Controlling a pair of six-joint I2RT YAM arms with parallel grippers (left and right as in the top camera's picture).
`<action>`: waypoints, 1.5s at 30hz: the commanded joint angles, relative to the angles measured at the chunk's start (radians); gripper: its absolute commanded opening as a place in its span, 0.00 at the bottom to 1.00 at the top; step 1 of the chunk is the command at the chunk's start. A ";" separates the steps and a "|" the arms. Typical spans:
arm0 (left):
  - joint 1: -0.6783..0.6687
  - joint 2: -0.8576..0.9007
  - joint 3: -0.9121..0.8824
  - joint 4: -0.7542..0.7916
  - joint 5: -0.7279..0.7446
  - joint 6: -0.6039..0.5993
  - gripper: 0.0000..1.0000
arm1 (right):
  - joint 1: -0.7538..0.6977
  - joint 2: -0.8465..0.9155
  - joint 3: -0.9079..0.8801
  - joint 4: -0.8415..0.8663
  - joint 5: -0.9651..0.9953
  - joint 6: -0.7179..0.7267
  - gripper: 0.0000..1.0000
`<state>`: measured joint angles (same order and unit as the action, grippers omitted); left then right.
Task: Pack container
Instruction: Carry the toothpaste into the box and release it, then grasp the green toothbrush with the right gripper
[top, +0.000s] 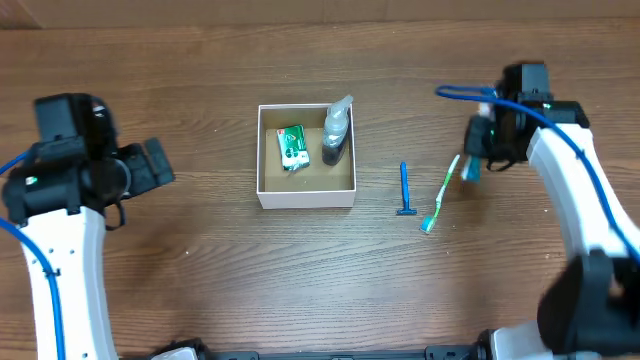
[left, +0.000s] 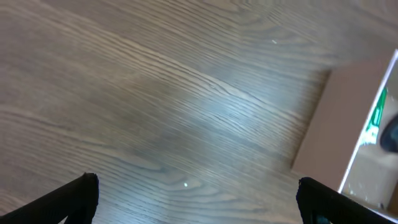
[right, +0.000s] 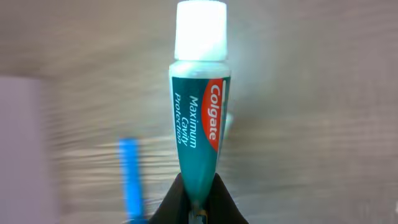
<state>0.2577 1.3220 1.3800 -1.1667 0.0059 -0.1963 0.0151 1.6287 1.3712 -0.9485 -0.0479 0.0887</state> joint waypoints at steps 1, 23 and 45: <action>0.024 -0.015 0.018 0.004 0.048 -0.021 1.00 | 0.189 -0.157 0.038 -0.004 -0.044 -0.153 0.04; 0.023 -0.015 0.014 -0.020 0.074 -0.021 1.00 | 0.685 0.113 0.037 0.288 -0.013 -0.614 0.05; 0.023 -0.015 0.014 -0.034 0.074 -0.021 1.00 | 0.262 -0.256 0.027 0.077 0.312 0.140 0.91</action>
<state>0.2775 1.3220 1.3800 -1.2003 0.0612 -0.2070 0.4076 1.3190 1.4139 -0.8139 0.2607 0.0097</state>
